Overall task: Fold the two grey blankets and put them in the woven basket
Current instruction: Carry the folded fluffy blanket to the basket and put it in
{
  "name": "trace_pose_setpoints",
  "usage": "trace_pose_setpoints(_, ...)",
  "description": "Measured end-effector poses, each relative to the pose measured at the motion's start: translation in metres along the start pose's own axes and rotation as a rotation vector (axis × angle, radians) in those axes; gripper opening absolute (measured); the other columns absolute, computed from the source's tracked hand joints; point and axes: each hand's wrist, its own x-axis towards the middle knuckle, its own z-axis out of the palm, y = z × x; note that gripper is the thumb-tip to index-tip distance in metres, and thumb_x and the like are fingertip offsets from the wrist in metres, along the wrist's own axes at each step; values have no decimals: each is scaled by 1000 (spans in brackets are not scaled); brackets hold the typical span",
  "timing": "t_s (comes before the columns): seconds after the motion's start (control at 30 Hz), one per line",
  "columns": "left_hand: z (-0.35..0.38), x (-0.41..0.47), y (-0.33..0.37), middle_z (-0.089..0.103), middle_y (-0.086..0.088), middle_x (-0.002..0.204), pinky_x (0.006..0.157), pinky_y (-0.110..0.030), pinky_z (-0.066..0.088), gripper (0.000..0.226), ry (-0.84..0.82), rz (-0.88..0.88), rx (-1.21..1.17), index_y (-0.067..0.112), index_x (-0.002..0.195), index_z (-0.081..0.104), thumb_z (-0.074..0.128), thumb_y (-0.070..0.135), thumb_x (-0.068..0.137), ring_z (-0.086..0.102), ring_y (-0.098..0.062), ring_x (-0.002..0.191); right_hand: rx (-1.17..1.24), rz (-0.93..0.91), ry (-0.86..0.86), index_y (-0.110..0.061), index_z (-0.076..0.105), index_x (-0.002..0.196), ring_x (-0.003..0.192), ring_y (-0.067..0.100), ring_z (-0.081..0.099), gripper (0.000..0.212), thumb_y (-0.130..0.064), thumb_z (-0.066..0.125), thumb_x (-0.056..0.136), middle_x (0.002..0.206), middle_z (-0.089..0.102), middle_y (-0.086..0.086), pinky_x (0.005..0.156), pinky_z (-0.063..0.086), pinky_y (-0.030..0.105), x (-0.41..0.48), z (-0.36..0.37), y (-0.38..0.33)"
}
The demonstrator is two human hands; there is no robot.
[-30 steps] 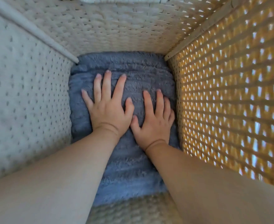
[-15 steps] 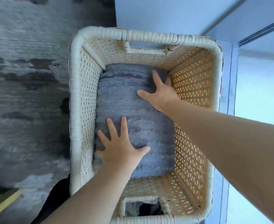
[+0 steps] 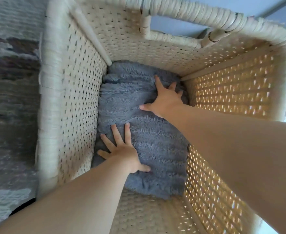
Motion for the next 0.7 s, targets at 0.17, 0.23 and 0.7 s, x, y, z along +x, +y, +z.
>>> trace_pose_setpoints(0.17,8,36,19,-75,-13,91,106,-68,14,167,26,-54,-51,25,91,-70,77,76,30,-31,-53,131,-81,17,70,-43,-11,149,141,53,-9,111,-59,69,74,157,-15,21,109,25,61,33,17,-7)
trace_pose_setpoints(0.23,9,44,21,-75,-13,90,105,-69,14,167,25,-65,-67,26,90,-70,79,74,29,-31,-53,130,-105,17,98,-41,-10,150,140,53,-9,109,-58,68,76,157,-14,23,107,27,61,39,23,-9)
trace_pose_setpoints(0.7,-24,-58,-15,-34,-7,152,115,-58,9,143,63,83,-5,38,138,-37,77,67,56,-6,-43,144,329,87,485,-17,28,146,138,33,29,58,-37,47,95,154,22,14,109,35,45,-123,51,15)
